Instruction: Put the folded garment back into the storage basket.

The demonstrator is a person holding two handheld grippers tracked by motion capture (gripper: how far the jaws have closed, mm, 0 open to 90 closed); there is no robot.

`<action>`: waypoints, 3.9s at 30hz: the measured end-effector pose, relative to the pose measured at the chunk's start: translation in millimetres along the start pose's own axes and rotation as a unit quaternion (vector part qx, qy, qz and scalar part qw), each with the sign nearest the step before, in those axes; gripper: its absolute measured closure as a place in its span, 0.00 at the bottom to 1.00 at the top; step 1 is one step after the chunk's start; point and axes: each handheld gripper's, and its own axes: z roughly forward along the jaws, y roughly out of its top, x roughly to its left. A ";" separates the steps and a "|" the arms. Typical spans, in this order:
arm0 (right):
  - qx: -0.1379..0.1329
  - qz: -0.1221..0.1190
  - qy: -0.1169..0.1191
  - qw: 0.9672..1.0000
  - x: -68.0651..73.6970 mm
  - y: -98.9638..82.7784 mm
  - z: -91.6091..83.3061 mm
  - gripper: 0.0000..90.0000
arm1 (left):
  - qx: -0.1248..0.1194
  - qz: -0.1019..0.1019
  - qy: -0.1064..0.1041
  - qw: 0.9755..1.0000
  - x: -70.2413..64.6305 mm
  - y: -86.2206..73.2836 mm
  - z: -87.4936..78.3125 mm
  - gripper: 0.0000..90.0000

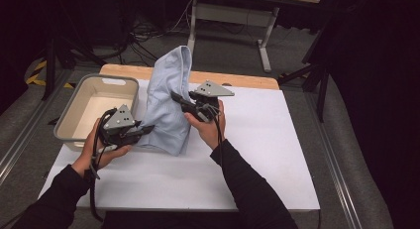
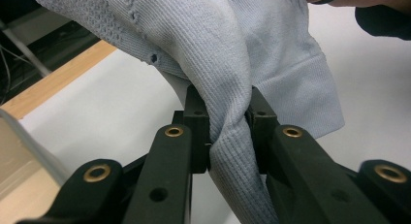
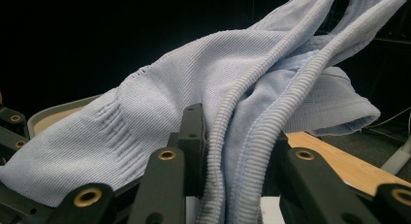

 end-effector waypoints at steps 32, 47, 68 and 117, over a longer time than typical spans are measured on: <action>-0.006 -0.004 0.017 1.000 24.2 20.4 59.5 0.79 | 0.019 -0.014 0.053 0.998 30.3 -9.8 -37.6 0.85; -0.009 0.002 0.023 1.000 39.0 29.9 91.9 0.79 | 0.032 -0.027 0.088 0.995 53.1 -18.8 -60.0 0.85; -0.010 0.012 0.038 0.999 59.5 35.3 139.0 0.79 | 0.051 -0.049 0.143 0.987 76.6 -37.2 -84.9 0.86; 0.172 -0.010 0.083 0.982 82.7 -25.7 193.5 0.73 | 0.049 -0.077 0.209 0.974 83.3 -67.0 -71.7 0.48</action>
